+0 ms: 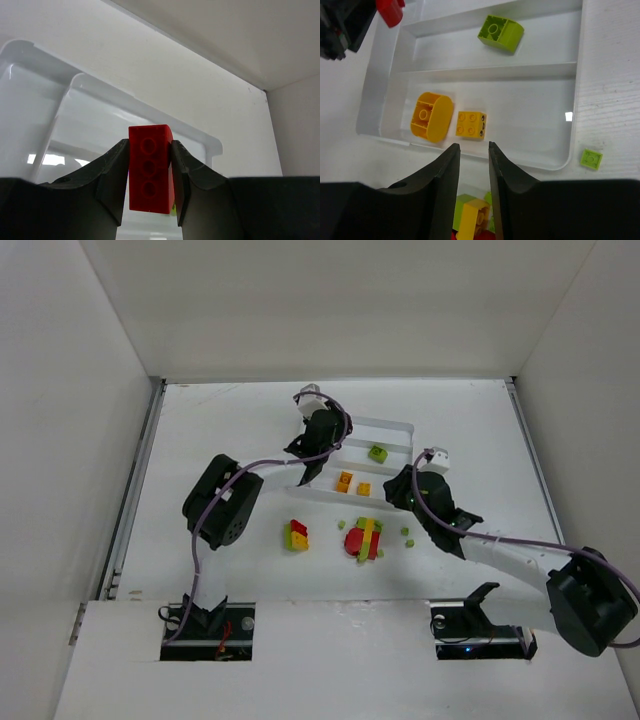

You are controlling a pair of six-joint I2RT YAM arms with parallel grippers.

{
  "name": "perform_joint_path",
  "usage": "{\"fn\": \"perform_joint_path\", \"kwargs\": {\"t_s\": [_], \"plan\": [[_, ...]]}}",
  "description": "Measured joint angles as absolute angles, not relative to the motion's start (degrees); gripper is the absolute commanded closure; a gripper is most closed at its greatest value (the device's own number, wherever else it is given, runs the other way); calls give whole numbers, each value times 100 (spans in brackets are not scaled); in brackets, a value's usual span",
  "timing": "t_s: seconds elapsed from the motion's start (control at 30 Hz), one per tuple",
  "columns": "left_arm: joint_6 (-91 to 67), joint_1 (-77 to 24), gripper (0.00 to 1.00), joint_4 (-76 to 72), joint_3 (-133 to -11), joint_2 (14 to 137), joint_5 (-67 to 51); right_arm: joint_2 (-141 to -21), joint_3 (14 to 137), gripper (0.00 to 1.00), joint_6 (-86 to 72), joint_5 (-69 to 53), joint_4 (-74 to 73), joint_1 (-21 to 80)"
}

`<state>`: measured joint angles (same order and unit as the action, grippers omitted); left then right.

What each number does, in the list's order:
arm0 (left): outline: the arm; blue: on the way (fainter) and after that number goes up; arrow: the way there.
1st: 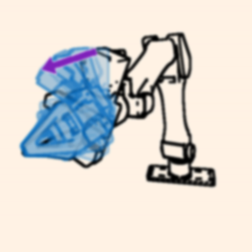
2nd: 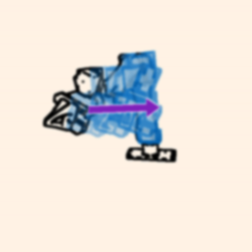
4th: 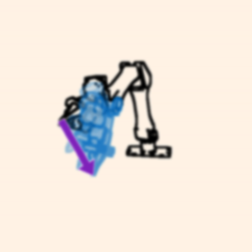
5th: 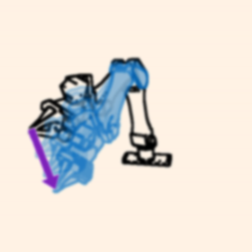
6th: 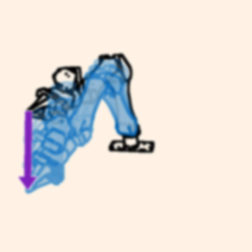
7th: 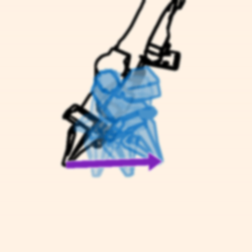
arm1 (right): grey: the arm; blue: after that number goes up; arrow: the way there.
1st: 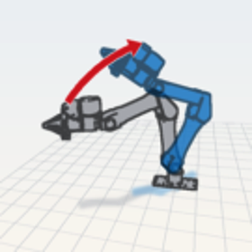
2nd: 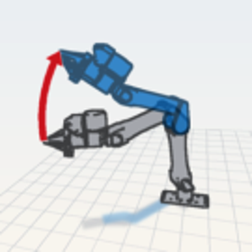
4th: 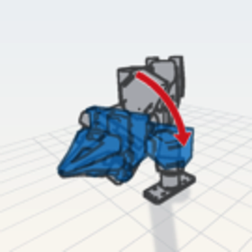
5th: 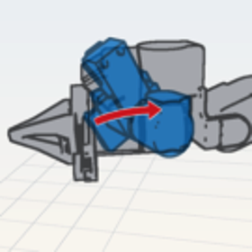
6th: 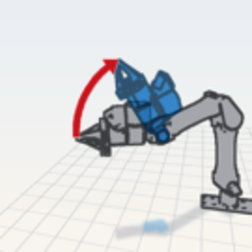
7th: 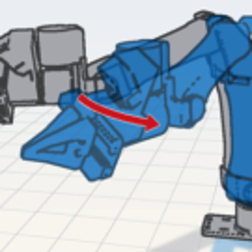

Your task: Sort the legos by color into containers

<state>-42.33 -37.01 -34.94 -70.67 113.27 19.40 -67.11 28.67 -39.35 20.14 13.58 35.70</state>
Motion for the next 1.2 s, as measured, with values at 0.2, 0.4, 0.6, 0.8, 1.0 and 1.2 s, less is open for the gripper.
{"fn": "perform_joint_path", "kwargs": {"t_s": [0.2, 0.4, 0.6, 0.8, 1.0, 1.2], "plan": [[-4106, -3618, 83, -3286, -7937, 12029, 2226, -6801, 2867, 64, -3946, 1898, 1529, 3697], [-3927, -3621, 83, -3024, -8536, 12481, 2331, -6801, 2867, 62, -3946, 1839, 1603, 3756], [-3806, -3632, 81, -2871, -8582, 12584, 2585, -6801, 2867, 61, -3946, 1824, 1653, 3758], [-3717, -3632, 70, -2768, -8621, 12726, 2912, -6783, 2867, 60, -3951, 1813, 1706, 3758], [-3592, -3629, 69, -2703, -8792, 12899, 3024, -6783, 2867, 59, -3970, 1800, 1712, 3758], [-3500, -3629, 51, -2698, -8853, 12910, 3028, -6783, 2867, 50, -3992, 1798, 1715, 3760]]}}
